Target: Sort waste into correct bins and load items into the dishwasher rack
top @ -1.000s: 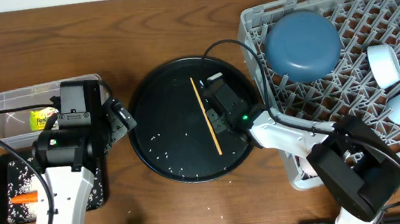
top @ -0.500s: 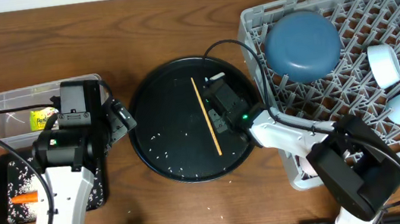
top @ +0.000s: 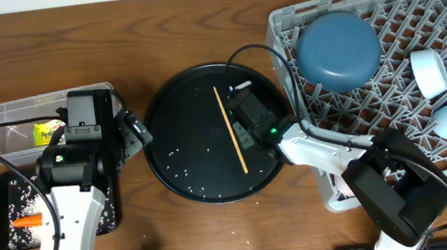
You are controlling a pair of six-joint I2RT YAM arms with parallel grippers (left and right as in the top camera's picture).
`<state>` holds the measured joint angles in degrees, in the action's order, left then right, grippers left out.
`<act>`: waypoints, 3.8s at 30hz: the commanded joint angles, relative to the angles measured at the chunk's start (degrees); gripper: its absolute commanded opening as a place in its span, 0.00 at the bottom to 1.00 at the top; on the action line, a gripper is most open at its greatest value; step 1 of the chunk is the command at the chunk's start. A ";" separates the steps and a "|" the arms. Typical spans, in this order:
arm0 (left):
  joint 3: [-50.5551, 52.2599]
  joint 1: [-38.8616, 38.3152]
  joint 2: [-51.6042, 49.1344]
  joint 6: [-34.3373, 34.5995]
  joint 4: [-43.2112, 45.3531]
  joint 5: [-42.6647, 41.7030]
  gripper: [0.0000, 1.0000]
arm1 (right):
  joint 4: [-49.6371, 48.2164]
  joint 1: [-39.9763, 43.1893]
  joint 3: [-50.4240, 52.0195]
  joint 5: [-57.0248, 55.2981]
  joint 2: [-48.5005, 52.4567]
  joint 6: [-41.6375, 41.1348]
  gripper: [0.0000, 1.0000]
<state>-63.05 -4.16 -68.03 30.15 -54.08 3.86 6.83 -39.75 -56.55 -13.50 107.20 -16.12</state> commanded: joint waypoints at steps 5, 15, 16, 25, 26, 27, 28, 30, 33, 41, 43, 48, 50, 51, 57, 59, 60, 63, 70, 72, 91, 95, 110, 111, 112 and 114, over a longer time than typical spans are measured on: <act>-0.94 0.28 0.20 -0.13 -0.31 0.90 0.98 | 0.26 -0.83 1.97 2.16 6.10 -0.59 0.08; -0.94 0.28 0.20 -0.13 -0.31 0.90 0.98 | 0.02 -0.83 1.38 2.16 6.03 -0.52 0.01; -0.94 0.28 0.20 -0.13 -0.31 0.90 0.98 | 0.02 -0.76 1.38 2.16 5.27 -0.52 0.01; -0.94 0.28 0.20 -0.13 -0.31 0.90 0.98 | 3.37 0.07 1.38 2.16 -8.94 0.52 0.01; -0.94 0.28 0.20 -0.13 -0.31 0.90 0.98 | 4.79 0.17 1.38 2.16 -10.93 0.55 0.01; -0.94 0.28 0.20 -0.13 -0.31 0.90 0.98 | 6.27 0.31 1.38 2.16 -13.05 0.55 0.01; -0.94 0.28 0.20 -0.13 -0.31 0.92 0.98 | 8.00 0.48 1.38 2.19 -15.08 0.52 0.01; -0.94 0.28 0.20 -0.13 -0.31 0.90 0.98 | 11.45 0.76 1.38 2.19 -18.91 0.50 0.01; -0.94 0.28 0.20 -0.13 -0.31 0.90 0.98 | 17.77 1.29 1.38 2.10 -25.11 0.26 0.01; -0.94 0.28 0.20 -0.13 -0.31 0.90 0.98 | 32.89 6.99 1.38 -2.19 -34.29 -2.03 0.01; -0.94 0.28 0.20 -0.13 -0.31 0.90 0.98 | 35.67 9.64 1.38 -2.08 -34.45 -1.60 0.01; -0.94 0.28 0.20 -0.13 -0.31 0.90 0.98 | 39.50 15.52 1.49 -1.27 -34.45 -1.53 0.01; -0.94 0.28 0.20 -0.13 -0.31 0.90 0.98 | 39.78 17.70 1.49 -1.22 -34.45 -0.46 0.01; -0.94 0.28 0.20 -0.13 -0.31 0.90 0.98 | 39.89 18.40 1.49 -1.22 -34.45 -0.26 0.01; -0.94 0.28 0.20 -0.13 -0.31 0.90 0.98 | 43.36 23.26 1.49 -1.55 -34.45 1.33 0.01; -0.94 0.28 0.20 -0.13 -0.31 0.90 0.98 | 44.57 25.24 1.51 -1.55 -34.45 2.64 0.01; -0.94 0.28 0.20 -0.13 -0.31 0.90 0.98 | 45.22 26.43 1.49 -1.53 -34.45 3.85 0.01; -0.94 0.28 0.20 -0.13 -0.31 0.90 0.98 | 45.70 30.05 1.51 -1.60 -34.45 7.63 0.01; -0.94 0.28 0.20 -0.13 -0.31 0.90 0.98 | 44.98 36.94 1.55 -1.73 -33.90 14.86 0.01; -0.94 0.28 0.20 -0.13 -0.31 0.90 0.98 | 45.05 38.38 1.57 -1.73 -33.31 15.91 0.01; -0.94 0.28 0.20 -0.13 -0.31 0.90 0.98 | 40.94 40.54 1.66 0.00 -18.12 16.65 0.01; -0.94 0.28 0.20 -0.13 -0.31 0.90 0.98 | 40.30 40.54 1.53 0.02 -18.14 16.63 0.28; -0.94 0.28 0.20 -0.13 -0.31 0.90 0.98 | 45.90 40.52 -4.46 1.53 -25.22 16.61 0.55; -0.94 0.28 0.20 -0.13 -0.31 0.90 0.98 | 46.86 40.52 -5.42 1.53 -26.23 16.61 0.56; -0.94 0.28 0.20 -0.13 -0.31 0.90 0.98 | 47.58 40.52 -6.16 1.55 -27.08 16.61 0.57; -0.94 0.28 0.20 -0.13 -0.31 0.90 0.98 | 48.94 40.44 -7.63 1.79 -29.11 16.61 0.57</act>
<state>-63.05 -4.16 -68.03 30.15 -54.08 3.86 54.92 0.73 -61.47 -12.25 81.21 0.47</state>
